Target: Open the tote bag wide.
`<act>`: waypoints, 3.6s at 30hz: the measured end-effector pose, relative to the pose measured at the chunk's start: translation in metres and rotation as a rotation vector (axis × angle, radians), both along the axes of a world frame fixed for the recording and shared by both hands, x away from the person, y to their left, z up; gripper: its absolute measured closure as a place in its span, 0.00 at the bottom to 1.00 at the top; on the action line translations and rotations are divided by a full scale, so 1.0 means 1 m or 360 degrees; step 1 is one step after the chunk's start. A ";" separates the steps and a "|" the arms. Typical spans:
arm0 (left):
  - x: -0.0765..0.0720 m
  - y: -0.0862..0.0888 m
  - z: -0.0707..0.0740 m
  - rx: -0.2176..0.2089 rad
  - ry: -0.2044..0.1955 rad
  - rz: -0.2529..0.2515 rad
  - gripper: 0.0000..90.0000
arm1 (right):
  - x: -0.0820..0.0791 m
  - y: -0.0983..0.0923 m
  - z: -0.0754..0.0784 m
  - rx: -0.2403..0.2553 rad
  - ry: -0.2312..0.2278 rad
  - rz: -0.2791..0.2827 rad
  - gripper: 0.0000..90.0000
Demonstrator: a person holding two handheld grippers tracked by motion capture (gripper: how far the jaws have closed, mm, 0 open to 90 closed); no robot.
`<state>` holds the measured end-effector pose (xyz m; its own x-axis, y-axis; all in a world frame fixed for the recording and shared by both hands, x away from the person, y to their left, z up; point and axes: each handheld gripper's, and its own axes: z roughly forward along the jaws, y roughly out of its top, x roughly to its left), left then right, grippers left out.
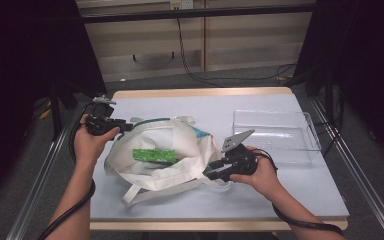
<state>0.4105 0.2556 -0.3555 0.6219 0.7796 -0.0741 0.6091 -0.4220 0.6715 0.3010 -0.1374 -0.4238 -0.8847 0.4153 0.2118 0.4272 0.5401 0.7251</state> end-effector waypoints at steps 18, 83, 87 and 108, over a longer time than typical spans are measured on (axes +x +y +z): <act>-0.020 -0.010 0.009 -0.0062 0.0005 -0.0113 0.85 | 0.010 -0.006 0.013 0.0055 -0.0025 -0.0032 0.85; -0.075 0.004 -0.017 -0.0108 0.0100 -0.0222 0.97 | 0.059 0.052 0.049 0.0037 -0.0185 -0.0080 1.00; -0.079 0.003 -0.020 -0.0122 0.0100 -0.0238 0.98 | 0.064 0.056 0.053 0.0020 -0.0206 -0.0088 1.00; -0.092 0.008 -0.044 -0.0184 0.0117 -0.0222 0.98 | 0.081 0.050 0.046 -0.0057 -0.0202 -0.0155 1.00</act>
<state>0.3186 0.2637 -0.3994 0.7130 0.6698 -0.2074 0.5993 -0.4285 0.6762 0.3817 -0.0879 -0.3782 -0.8584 0.5060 0.0844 0.3852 0.5271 0.7574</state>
